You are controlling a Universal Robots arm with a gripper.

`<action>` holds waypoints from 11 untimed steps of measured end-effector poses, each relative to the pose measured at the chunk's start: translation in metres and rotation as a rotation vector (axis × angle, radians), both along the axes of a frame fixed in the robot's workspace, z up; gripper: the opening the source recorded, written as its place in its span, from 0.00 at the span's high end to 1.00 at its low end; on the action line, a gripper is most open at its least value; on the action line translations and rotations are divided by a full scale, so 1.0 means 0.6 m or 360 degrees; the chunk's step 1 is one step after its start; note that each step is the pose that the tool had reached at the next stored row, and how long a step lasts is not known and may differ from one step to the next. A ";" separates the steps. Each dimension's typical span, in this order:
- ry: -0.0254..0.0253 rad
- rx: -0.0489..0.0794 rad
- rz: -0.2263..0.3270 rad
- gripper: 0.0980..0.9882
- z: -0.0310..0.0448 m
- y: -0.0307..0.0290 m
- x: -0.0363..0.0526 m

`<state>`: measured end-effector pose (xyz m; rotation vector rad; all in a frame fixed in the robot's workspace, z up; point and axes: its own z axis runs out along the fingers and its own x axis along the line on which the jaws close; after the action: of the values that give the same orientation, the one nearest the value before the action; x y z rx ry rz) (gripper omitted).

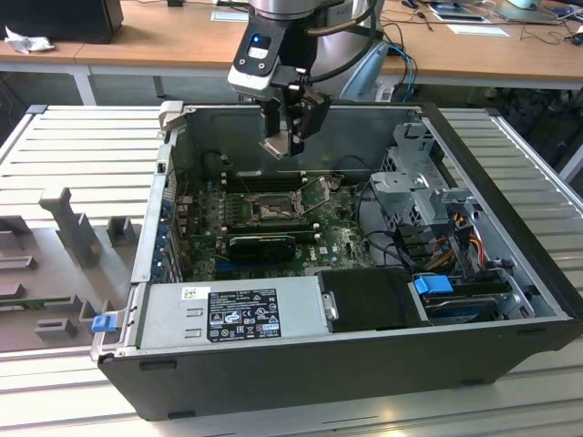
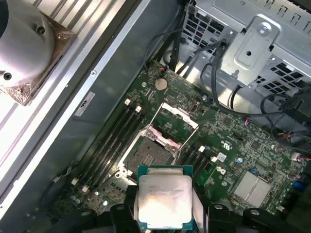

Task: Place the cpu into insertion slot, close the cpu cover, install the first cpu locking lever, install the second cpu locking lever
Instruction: 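Place the cpu into insertion slot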

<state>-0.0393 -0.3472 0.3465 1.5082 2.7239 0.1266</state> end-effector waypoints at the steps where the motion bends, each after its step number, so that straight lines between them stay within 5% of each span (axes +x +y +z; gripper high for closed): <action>1: 0.00000 0.0000 -0.0026 0.51 0.000 0.0000 0.000; 11: 0.00003 0.0000 -0.0124 0.51 -0.014 0.0000 0.000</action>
<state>-0.0392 -0.3472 0.3379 1.6117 2.6605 0.1248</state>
